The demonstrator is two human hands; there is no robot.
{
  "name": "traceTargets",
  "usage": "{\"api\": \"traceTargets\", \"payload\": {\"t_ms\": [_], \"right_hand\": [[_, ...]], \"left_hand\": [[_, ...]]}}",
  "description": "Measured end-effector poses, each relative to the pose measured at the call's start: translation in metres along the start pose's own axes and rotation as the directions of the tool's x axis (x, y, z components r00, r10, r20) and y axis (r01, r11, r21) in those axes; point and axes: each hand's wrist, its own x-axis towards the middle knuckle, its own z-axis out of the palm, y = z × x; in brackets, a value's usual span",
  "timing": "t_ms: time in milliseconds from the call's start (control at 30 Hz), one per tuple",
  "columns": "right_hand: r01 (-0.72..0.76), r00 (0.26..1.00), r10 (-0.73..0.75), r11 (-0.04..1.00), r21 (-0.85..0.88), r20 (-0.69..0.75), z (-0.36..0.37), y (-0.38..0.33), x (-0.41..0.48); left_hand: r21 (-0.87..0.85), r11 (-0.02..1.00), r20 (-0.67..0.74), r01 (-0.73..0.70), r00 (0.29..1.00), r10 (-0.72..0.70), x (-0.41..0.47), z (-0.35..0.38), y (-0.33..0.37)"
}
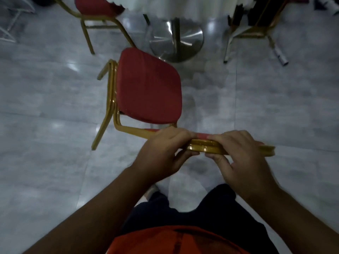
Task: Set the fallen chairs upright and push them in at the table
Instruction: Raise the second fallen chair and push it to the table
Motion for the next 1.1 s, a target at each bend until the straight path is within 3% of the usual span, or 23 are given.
{"api": "traceTargets", "payload": {"t_ms": [133, 267, 400, 533, 700, 800, 1100], "right_hand": [[0.053, 0.999, -0.052, 0.997, -0.06, 0.012, 0.034, -0.077, 0.01], [0.13, 0.989, -0.125, 0.99, -0.06, 0.074, 0.045, -0.121, 0.021], [0.094, 0.99, -0.086, 0.993, -0.065, 0.112, 0.042, -0.12, 0.017], [0.021, 0.992, -0.028, 0.998, 0.053, 0.12, 0.044, -0.106, 0.003], [-0.025, 0.99, -0.001, 0.982, 0.186, 0.142, 0.067, -0.113, 0.013], [-0.043, 0.99, 0.018, 0.983, 0.18, 0.137, 0.074, -0.112, 0.022], [0.033, 0.993, -0.05, 0.987, 0.157, 0.108, 0.09, -0.146, 0.056]], "left_hand": [[-0.052, 0.999, -0.043, -0.005, 0.999, 0.003, -0.054, -0.051, -0.038], [-0.134, 0.988, -0.108, 0.08, 0.99, -0.095, -0.091, -0.089, -0.061], [-0.154, 0.973, -0.137, 0.173, 0.971, -0.194, -0.122, -0.122, -0.078], [-0.137, 0.945, -0.15, 0.296, 0.937, -0.315, -0.143, -0.156, -0.074], [0.267, 0.955, -0.1, 0.131, 0.989, -0.108, -0.125, -0.164, -0.045], [0.435, 0.892, -0.077, 0.12, 0.992, -0.096, -0.112, -0.156, -0.038], [0.505, 0.854, -0.365, 0.124, 0.927, 0.081, -0.132, -0.165, -0.083]]}}
